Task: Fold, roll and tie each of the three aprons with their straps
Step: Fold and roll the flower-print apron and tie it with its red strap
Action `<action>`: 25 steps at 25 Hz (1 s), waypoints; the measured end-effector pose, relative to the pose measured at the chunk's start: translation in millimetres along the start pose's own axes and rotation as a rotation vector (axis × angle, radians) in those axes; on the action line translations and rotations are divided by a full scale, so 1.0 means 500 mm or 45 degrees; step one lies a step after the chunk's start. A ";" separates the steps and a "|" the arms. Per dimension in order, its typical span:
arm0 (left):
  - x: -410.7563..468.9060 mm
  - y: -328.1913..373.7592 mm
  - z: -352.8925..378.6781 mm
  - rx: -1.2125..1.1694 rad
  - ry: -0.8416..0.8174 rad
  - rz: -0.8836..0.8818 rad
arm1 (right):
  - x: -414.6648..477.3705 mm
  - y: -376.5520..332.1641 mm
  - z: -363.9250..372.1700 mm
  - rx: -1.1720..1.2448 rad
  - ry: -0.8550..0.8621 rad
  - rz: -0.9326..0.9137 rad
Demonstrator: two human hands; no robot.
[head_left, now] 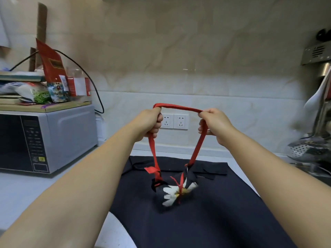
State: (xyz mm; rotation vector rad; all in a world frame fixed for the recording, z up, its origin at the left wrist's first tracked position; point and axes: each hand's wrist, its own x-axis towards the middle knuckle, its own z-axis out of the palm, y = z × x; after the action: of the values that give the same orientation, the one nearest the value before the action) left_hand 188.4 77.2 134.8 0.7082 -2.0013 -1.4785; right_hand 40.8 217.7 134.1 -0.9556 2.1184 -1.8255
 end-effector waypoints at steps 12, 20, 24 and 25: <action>0.130 -0.004 -0.090 0.082 -0.210 0.138 | 0.154 -0.044 0.116 0.552 -0.281 -0.028; 0.243 0.146 -0.227 0.064 -0.211 -0.019 | 0.282 -0.227 0.213 0.527 -0.402 0.115; 0.261 0.240 -0.358 -0.023 -0.110 -0.043 | 0.315 -0.369 0.283 0.480 -0.453 0.109; 0.260 0.259 -0.390 -0.048 -0.095 -0.033 | 0.315 -0.399 0.301 0.458 -0.464 0.093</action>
State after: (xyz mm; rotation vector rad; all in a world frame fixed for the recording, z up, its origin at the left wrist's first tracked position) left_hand 219.9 -110.8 322.5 0.6750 -2.0208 -1.5746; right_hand 67.1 -2.9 328.8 -1.0093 1.5285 -1.7541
